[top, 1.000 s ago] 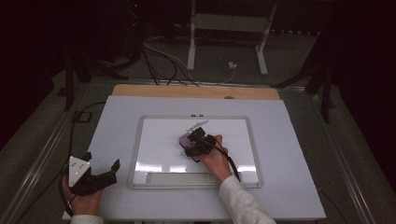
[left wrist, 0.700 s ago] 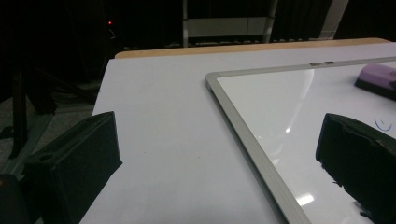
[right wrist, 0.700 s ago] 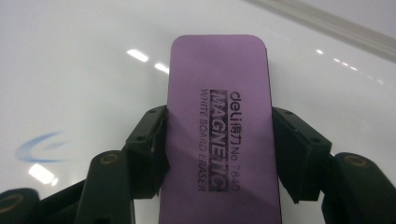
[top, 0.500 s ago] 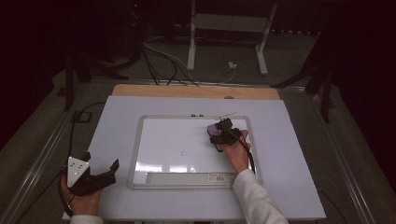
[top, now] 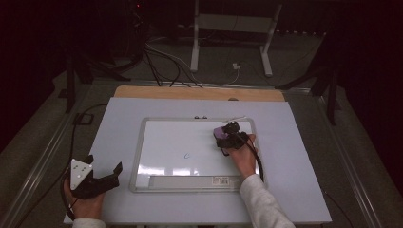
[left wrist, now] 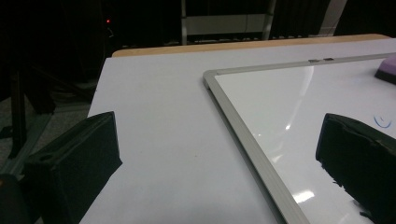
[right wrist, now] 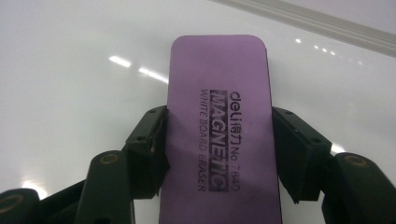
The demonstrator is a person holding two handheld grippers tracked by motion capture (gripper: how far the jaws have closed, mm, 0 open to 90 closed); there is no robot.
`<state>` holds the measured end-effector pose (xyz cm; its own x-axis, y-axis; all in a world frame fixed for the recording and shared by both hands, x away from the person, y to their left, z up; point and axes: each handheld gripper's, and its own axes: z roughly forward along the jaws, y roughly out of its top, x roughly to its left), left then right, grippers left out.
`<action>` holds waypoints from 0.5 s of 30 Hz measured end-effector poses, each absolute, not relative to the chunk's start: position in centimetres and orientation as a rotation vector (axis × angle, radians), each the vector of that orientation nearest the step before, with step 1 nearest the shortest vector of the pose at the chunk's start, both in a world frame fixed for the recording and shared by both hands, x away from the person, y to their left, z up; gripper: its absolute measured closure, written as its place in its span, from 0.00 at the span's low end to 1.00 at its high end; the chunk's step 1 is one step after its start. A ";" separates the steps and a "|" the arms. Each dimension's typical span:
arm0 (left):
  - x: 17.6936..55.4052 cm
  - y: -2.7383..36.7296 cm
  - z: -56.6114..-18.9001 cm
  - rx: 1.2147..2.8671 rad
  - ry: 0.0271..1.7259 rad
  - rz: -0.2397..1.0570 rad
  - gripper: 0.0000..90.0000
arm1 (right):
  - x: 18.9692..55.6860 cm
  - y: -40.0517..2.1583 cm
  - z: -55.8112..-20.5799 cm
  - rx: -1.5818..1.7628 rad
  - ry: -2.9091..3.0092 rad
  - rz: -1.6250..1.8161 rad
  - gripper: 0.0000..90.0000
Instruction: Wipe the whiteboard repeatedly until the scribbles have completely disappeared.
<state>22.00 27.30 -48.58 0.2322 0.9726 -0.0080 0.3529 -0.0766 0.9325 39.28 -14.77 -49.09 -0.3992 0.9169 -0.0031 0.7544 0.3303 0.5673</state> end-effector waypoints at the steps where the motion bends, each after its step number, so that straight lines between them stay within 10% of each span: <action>1: 22.0 27.3 -48.6 1.600 1.270 0.862 0.01 | 39.1 -14.2 -49.1 1.465 2.295 0.714 0.46; 15: 22.0 27.4 -48.6 1.597 1.271 0.861 0.01 | 35.2 -6.1 -49.3 1.179 2.528 0.838 0.46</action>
<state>21.96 27.39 -48.56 0.2315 0.9728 -0.0101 0.3517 -0.0740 0.9332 35.22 -6.12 -49.27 -0.6505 0.7588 0.0326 0.6281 0.5133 0.5848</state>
